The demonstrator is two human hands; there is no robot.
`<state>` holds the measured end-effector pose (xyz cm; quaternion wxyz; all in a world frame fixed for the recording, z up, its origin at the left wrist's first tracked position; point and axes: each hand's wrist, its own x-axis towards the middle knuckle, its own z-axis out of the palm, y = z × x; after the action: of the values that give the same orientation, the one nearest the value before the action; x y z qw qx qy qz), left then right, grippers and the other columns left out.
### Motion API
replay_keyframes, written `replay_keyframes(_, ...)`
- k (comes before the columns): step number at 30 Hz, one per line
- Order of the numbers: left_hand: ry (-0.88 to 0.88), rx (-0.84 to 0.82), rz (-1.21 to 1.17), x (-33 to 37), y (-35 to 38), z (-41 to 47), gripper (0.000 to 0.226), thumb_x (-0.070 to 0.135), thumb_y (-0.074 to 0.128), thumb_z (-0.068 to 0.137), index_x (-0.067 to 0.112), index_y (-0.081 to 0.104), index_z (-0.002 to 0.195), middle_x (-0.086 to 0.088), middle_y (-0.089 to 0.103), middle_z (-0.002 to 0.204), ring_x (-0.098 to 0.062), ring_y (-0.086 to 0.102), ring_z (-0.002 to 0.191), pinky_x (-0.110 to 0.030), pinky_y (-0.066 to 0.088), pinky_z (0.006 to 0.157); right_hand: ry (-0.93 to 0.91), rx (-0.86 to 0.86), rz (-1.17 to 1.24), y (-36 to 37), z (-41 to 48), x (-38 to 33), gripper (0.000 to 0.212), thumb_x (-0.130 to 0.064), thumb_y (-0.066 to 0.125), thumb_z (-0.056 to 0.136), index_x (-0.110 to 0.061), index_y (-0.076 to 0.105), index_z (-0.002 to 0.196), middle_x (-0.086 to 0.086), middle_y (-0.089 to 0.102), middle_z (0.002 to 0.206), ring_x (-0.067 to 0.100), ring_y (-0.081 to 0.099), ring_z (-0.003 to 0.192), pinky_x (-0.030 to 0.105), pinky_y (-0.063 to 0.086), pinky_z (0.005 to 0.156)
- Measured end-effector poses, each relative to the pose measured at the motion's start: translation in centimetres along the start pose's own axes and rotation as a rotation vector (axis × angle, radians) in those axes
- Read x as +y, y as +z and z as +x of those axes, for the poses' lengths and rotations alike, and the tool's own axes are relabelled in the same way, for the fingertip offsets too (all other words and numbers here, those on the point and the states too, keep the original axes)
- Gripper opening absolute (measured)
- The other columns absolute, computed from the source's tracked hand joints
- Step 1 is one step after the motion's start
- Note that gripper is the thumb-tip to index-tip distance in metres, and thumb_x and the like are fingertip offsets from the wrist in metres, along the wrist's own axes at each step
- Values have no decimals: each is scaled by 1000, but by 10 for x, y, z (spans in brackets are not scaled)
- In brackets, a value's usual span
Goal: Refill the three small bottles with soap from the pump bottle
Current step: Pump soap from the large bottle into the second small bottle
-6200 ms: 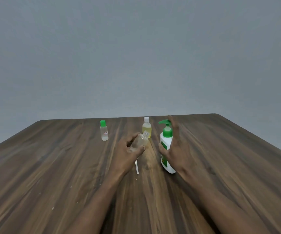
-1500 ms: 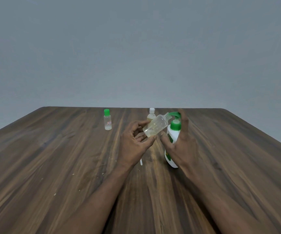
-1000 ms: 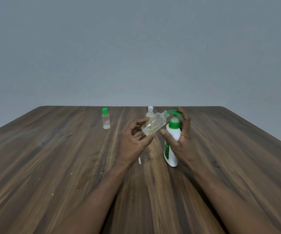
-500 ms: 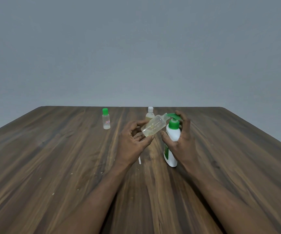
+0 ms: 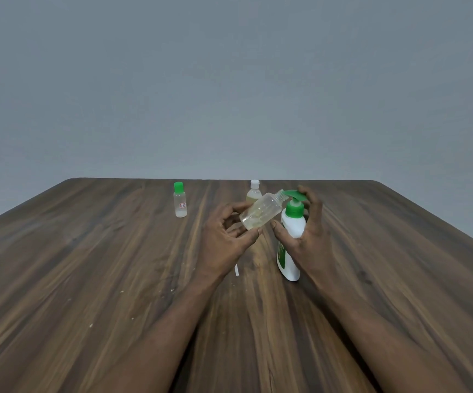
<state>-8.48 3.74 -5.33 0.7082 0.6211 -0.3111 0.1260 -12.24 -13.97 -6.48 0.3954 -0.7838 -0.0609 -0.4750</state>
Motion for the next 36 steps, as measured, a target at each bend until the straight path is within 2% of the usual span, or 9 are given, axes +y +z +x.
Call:
replay_keyframes(4,2,1,18,0,-1,0,44,-10,79,77,7,68,116,9,71,110,-5,71,104,-21,57,85,30,29,-8,3,-2,1,71,-39,79,78,-40,35,134,-19,59,118,1,63,100,26,54,73)
replay_keyframes(8,-6,11,9,0,-1,0,44,-11,79,77,5,67,116,6,72,111,-4,71,102,-19,57,84,2,4,-9,0,-1,-1,78,-38,78,79,-42,30,140,-27,53,124,0,60,107,18,50,79)
replay_keyframes(13,-6,16,6,1,-1,1,44,-9,80,78,4,67,118,5,73,112,-6,72,104,-22,58,86,8,-17,-53,0,0,-1,91,-32,82,78,-42,23,147,-39,45,123,-4,57,107,22,50,80)
replay_keyframes(18,-16,8,23,1,-1,0,44,-8,80,78,6,67,117,16,73,105,-4,71,103,-20,57,84,-5,-11,-21,-1,-1,-1,81,-36,79,79,-39,28,143,-35,49,124,-7,58,106,8,45,80)
replay_keyframes(21,-11,5,30,0,-2,0,44,-8,80,78,7,67,117,7,71,110,-6,71,103,-21,58,84,13,6,-5,1,-2,-1,73,-38,79,80,-37,34,137,-18,57,121,2,61,104,20,50,78)
replay_keyframes(23,-5,4,32,0,-3,0,44,-8,80,78,7,67,117,2,71,114,-7,71,105,-20,57,85,18,20,-6,2,-2,-1,70,-42,77,79,-38,35,134,-15,58,119,4,63,102,25,53,76)
replay_keyframes(31,-20,7,0,0,-1,1,44,-11,79,78,2,66,118,10,72,108,-6,72,104,-20,57,85,29,-11,-42,1,-1,4,87,-25,80,80,-38,26,148,-29,53,123,1,59,108,26,52,81)
replay_keyframes(34,-26,3,-15,0,-1,2,44,-11,78,79,2,65,119,1,72,113,-10,72,107,-22,57,87,42,-20,-41,1,0,6,87,-28,80,80,-38,26,147,-28,54,122,1,60,105,27,52,80)
replay_keyframes(36,-23,-4,-19,-1,-2,2,45,-11,78,79,2,66,120,-2,72,115,-11,72,107,-22,57,88,40,-25,-28,1,0,7,85,-26,80,80,-37,28,147,-29,54,122,-2,61,104,21,51,79)
